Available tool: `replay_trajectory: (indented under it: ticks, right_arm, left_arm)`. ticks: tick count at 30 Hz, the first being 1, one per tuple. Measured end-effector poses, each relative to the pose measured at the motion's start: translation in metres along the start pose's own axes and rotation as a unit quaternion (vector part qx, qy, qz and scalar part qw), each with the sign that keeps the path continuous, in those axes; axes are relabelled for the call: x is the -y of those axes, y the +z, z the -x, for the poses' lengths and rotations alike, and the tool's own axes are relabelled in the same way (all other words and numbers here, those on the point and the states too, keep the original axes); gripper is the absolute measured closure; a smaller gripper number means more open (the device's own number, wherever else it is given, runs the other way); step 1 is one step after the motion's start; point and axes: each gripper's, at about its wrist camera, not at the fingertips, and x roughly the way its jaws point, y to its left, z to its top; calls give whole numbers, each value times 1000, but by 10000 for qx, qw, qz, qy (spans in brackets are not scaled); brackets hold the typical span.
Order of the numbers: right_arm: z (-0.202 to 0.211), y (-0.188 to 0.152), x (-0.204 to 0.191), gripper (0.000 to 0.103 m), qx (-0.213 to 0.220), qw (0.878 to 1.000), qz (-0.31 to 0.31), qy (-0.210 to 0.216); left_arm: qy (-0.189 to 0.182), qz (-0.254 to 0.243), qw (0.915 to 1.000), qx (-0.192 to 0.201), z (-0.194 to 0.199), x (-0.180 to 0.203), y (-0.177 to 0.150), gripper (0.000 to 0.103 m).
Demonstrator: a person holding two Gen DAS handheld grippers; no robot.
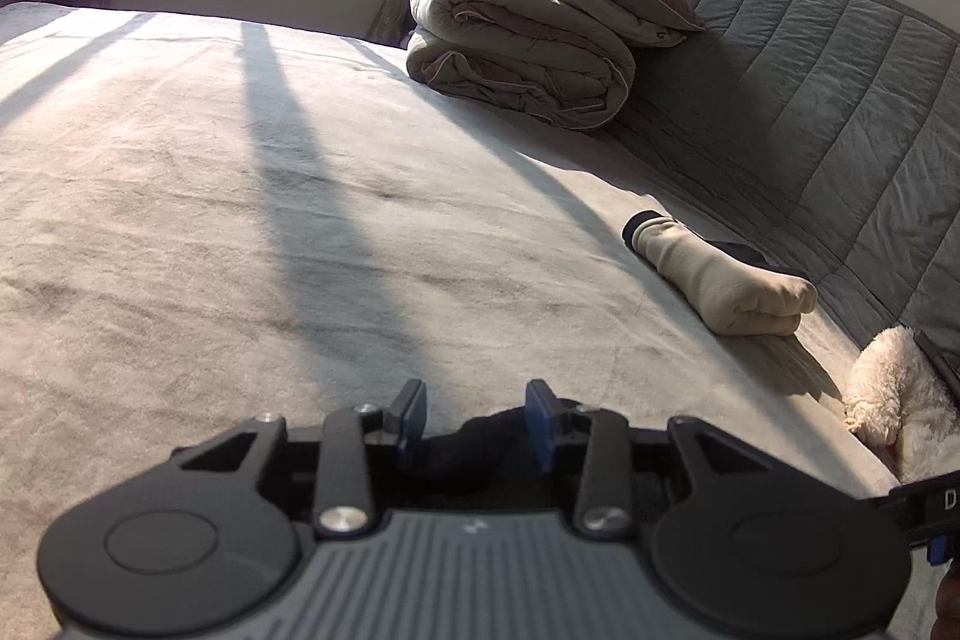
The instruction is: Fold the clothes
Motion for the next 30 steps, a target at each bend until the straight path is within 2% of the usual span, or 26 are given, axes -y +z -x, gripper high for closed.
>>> replay_trajectory:
  ticks: [1, 2, 3, 5, 9, 10, 14, 19, 22, 24, 26, 27, 28, 30]
  right_arm:
    - [3, 1, -2, 69, 118, 9998, 121, -94]
    - [4, 2, -6, 58, 271, 9990, 278, -214]
    - [5, 2, -9, 56, 415, 9976, 446, -334]
    - [7, 3, -17, 56, 673, 9932, 780, -535]
    - [6, 5, -27, 56, 930, 9884, 1098, -489]
    - [3, 5, -29, 56, 958, 9877, 1140, -479]
    - [-16, 11, -37, 56, 946, 9853, 1322, -521]
    - [-40, 14, -41, 56, 836, 9811, 1530, -845]
    - [-55, 15, -36, 56, 715, 9811, 1521, -964]
    - [-63, 15, -31, 64, 618, 9819, 1488, -999]
    - [-68, 15, -27, 99, 573, 9817, 1465, -1069]
    - [-69, 14, -26, 103, 589, 9801, 1458, -1214]
    - [-69, 14, -25, 103, 628, 9770, 1453, -1427]
    - [-67, 13, -22, 103, 698, 9757, 1409, -1527]
  left_arm:
    - [57, 30, 9998, 197, 8, 0, 0, 57]
    - [53, 81, 9997, 207, 16, -2, -1, 57]
    - [48, 132, 9997, 217, 24, -4, -2, 57]
    - [40, 235, 9994, 238, 39, -8, -5, 57]
    - [22, 438, 9987, 267, 70, -15, -10, 59]
    - [10, 465, 9988, 150, 73, -17, -15, 60]
    - [-257, 374, 9989, -113, 80, -16, -38, 59]
    - [-588, 175, 9966, -546, 76, -12, -67, 59]
    - [-645, -109, 9965, -518, 79, -8, -76, 59]
    - [-753, -242, 9950, -617, 80, -6, -75, 59]
    - [-844, -219, 9938, -697, 81, -8, -71, 59]
    - [-882, -142, 9933, -728, 81, -11, -68, 59]
    - [-919, -65, 9928, -759, 81, -14, -65, 59]
    - [-988, 96, 9917, -814, 80, -20, -58, 59]
